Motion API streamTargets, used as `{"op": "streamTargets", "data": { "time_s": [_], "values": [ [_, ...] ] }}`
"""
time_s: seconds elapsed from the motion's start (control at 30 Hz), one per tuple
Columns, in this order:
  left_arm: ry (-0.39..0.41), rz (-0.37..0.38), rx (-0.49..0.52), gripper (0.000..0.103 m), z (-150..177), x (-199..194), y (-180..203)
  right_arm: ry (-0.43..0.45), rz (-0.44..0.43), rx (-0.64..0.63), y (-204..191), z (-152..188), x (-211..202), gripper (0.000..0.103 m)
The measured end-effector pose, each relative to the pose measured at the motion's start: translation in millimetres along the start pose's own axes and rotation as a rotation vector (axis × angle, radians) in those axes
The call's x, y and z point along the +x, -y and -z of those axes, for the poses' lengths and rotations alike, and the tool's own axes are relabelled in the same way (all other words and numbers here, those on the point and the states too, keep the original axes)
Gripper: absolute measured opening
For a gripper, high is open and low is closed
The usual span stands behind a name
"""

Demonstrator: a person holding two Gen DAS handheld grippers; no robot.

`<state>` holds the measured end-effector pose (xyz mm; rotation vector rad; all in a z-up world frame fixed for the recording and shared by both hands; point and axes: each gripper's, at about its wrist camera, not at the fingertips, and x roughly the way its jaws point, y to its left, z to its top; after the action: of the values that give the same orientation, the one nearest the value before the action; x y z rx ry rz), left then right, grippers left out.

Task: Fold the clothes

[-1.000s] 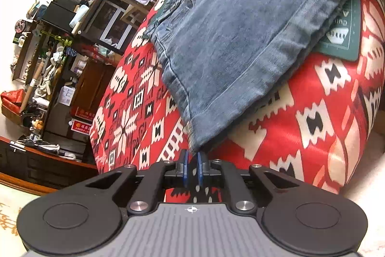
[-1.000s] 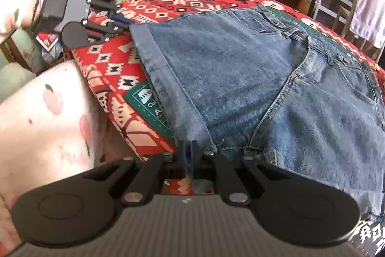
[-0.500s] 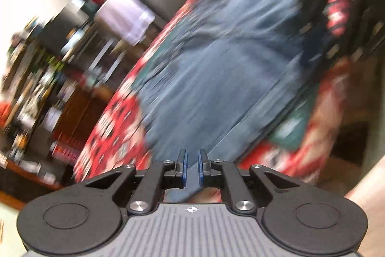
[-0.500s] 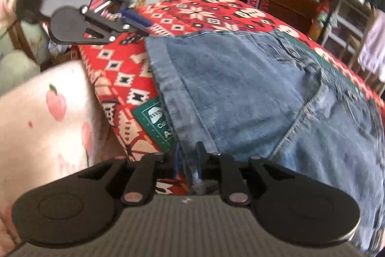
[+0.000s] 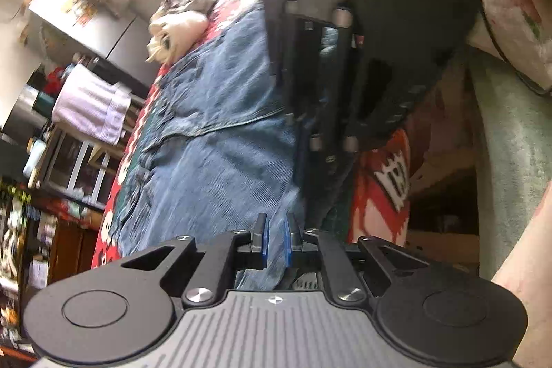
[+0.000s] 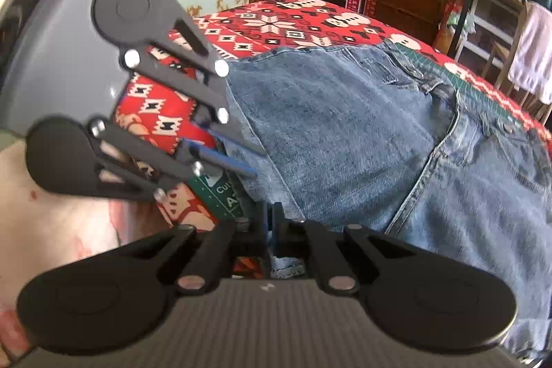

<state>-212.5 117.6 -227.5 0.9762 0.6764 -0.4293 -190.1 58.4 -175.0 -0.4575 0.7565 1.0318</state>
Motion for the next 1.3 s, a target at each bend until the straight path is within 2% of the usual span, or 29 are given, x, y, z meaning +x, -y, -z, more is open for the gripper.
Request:
{"op": "streamTargets", "data": {
  "time_s": [0.13,0.2,0.3,0.37,0.43,0.5,0.53,0.67,0.8,0.9,1.0,1.07,1.13,1.3],
  "values": [
    [0.01,-0.01,0.016,0.011,-0.6,-0.6,2.2,0.006,-0.016,0.077,9.1,-0.8,-2.4,0.002],
    [0.015,-0.013,0.019,0.016,-1.1,-1.9,0.2,0.009,-0.024,0.116,14.1,-1.5,-3.1,0.002],
    [0.028,-0.006,0.008,0.035,-2.9,-7.4,-2.9,0.01,-0.029,0.154,20.0,-1.0,-3.6,0.002],
    [0.024,-0.004,0.014,0.038,-2.9,-7.4,-1.4,0.01,-0.029,0.171,22.7,-0.8,-3.1,0.002],
    [0.019,-0.003,0.022,0.037,-2.8,-7.0,0.6,0.012,-0.03,0.183,23.3,-0.8,-3.8,0.002],
    [0.003,-0.011,0.035,0.026,-2.4,-1.4,2.9,0.015,-0.031,0.188,22.7,-0.6,-6.0,0.002],
    [-0.006,-0.015,0.041,0.016,-2.3,1.6,4.0,0.016,-0.033,0.188,22.2,-0.7,-6.7,0.002],
    [0.0,0.007,0.035,0.003,-1.9,4.6,3.3,0.021,-0.03,0.169,18.2,-0.8,-11.3,0.002],
    [0.004,0.016,-0.003,0.003,-1.0,2.2,-4.0,0.013,-0.008,0.095,8.9,-1.1,-13.0,0.005],
    [0.004,0.022,-0.023,0.003,-1.7,0.6,-7.4,0.012,0.046,-0.02,-7.6,-0.6,-12.1,0.016],
    [-0.003,0.032,-0.022,0.003,-1.9,1.7,-6.9,0.001,0.085,-0.116,-21.7,-0.3,-6.4,0.016],
    [-0.006,0.038,-0.019,0.002,-1.6,2.0,-5.1,-0.008,0.107,-0.168,-28.2,0.3,-0.4,0.015],
    [-0.004,0.042,-0.023,0.002,-0.6,0.7,-3.7,-0.015,0.116,-0.189,-31.3,0.9,2.3,0.004],
    [-0.008,0.056,-0.04,0.002,3.2,0.1,-1.6,-0.024,0.082,-0.149,-30.4,1.4,-0.5,0.002]
  ]
}}
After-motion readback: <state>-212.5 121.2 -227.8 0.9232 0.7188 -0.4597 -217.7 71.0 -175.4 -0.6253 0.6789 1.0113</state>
